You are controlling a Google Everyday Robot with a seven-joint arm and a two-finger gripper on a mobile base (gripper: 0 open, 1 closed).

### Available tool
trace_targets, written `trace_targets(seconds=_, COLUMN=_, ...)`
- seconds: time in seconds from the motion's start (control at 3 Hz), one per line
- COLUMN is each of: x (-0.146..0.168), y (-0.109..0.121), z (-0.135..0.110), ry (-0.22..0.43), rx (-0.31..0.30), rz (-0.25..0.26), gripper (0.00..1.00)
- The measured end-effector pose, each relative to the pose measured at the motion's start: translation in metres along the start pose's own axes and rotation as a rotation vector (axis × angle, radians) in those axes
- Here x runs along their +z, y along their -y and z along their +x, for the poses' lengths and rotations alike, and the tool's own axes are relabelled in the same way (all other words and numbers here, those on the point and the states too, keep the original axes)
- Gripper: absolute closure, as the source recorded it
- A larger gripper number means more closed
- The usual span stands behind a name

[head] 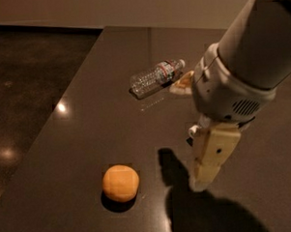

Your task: Move orange near water bottle

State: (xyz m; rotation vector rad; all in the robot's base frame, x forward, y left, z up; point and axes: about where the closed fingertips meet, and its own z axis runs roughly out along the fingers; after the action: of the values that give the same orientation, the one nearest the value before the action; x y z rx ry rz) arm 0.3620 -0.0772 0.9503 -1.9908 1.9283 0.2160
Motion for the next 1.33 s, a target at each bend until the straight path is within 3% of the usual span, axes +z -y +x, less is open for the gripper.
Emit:
trace_targets(seconds=0.67, x=0.067, y=-0.045, z=-0.058, ry=0.085, rx=-0.044, rz=-0.147, gripper=0.0)
trace_targets(seconds=1.0, x=0.093, y=-0.055, z=-0.078, ry=0.116, rx=-0.05, rz=-0.187, gripper=0.0)
trace_targets(seconds=1.33, x=0.114, y=-0.059, z=-0.087, ry=0.129, rx=-0.048, rz=-0.191, gripper=0.0)
